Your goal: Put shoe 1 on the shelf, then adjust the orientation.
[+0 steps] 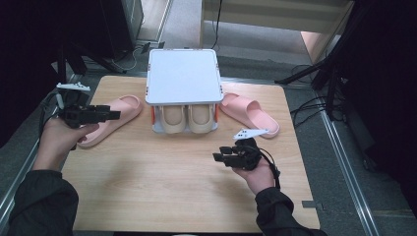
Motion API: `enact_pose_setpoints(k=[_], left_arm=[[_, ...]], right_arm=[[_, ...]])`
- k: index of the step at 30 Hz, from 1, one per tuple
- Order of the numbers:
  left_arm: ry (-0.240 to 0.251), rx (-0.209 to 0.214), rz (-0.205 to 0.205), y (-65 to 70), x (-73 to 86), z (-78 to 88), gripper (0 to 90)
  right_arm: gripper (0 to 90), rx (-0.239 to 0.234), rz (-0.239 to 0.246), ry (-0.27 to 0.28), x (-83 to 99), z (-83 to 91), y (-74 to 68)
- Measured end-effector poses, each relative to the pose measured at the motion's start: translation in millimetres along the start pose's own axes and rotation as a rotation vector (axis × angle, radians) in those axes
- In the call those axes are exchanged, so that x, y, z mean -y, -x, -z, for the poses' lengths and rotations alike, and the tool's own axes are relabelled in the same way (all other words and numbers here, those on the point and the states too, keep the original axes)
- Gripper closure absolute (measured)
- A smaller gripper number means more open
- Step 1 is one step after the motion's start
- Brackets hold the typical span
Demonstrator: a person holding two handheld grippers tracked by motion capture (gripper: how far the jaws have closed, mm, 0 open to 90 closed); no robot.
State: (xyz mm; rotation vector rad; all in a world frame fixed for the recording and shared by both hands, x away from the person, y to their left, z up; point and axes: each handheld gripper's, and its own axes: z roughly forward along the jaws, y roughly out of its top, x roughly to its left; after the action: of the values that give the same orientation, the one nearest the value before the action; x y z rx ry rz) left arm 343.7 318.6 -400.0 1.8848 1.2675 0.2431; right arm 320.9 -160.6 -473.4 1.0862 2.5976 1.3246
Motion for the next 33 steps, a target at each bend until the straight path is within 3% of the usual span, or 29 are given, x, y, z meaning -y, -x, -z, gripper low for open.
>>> enact_pose_setpoints(k=[7, 16, 20, 29, 33], left_arm=[[-0.006, -0.025, 0.007, -14.6, 23.3, 1.8, 42.2], [-0.013, -0.067, 0.015, -33.7, 40.3, -5.9, 45.4], [-0.021, -0.084, 0.013, -42.6, 44.8, -8.1, 46.2], [-0.049, -0.105, 0.056, -70.9, 58.8, -22.9, 44.8], [-0.055, -0.110, 0.061, -76.9, 59.4, -28.0, 45.4]], right_arm=[[57.8, -0.019, 0.041, -0.031, -7.8, -14.3, -2.4], [57.4, -0.026, 0.046, -0.048, -9.7, -19.7, -2.2], [57.3, -0.022, 0.043, -0.056, -7.9, -20.1, -2.9], [57.1, -0.002, 0.031, -0.050, -1.7, -13.6, -1.6], [57.1, 0.004, 0.025, -0.049, 1.6, -10.8, -1.9]])
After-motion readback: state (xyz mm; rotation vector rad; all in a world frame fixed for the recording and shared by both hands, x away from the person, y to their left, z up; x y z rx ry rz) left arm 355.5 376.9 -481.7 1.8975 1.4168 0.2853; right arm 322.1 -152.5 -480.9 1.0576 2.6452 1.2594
